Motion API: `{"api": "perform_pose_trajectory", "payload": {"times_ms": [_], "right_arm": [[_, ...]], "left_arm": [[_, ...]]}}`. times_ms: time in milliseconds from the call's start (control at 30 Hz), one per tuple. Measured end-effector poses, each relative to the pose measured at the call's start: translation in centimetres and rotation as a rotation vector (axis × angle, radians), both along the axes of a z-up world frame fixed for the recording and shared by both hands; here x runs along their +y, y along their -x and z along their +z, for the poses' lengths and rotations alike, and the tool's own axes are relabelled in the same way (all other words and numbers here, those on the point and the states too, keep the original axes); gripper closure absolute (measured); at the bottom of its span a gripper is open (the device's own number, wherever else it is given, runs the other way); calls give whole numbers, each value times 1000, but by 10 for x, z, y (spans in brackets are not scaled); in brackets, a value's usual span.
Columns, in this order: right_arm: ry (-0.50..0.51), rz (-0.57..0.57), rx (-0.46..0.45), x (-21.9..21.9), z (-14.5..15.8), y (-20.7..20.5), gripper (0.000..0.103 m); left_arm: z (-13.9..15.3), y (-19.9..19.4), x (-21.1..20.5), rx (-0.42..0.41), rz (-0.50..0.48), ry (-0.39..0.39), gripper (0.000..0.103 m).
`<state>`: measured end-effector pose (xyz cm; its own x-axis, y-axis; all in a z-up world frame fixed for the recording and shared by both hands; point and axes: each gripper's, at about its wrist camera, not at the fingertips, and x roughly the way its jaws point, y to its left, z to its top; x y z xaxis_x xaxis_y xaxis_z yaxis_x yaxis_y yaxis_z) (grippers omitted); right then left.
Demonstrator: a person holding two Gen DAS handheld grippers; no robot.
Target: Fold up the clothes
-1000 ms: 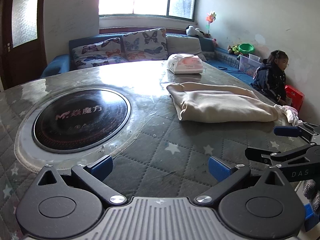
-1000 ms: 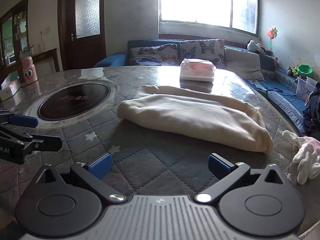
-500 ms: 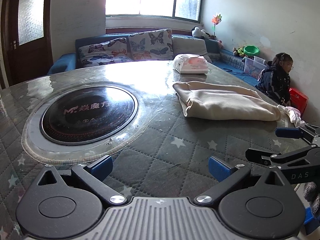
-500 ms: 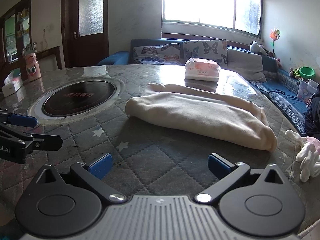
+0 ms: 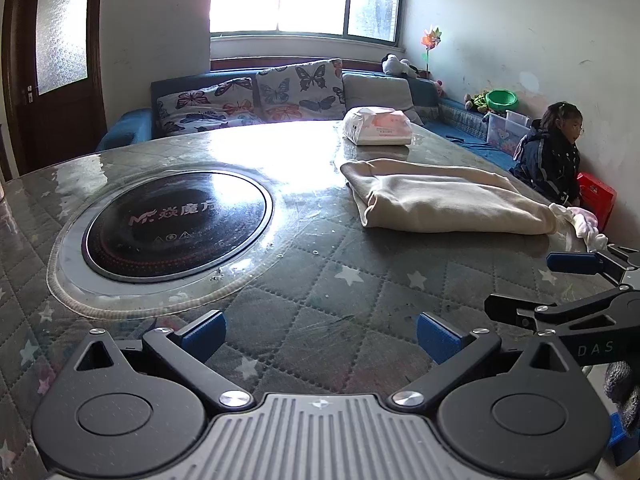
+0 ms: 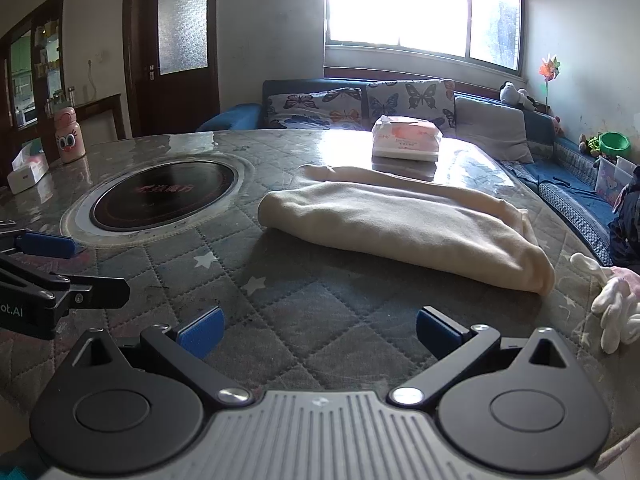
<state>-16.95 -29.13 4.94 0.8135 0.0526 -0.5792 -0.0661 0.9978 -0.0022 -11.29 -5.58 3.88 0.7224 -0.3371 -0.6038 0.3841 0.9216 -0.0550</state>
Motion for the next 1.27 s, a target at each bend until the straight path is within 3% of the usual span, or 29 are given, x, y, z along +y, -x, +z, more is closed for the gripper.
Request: {"api": "perform_pose_trajectory", "payload": {"times_ms": [1267], "right_arm": [[-20, -52, 35, -6, -7, 11, 0]], "left_arm": [[-4, 5, -22, -23, -46, -27, 0]]}}
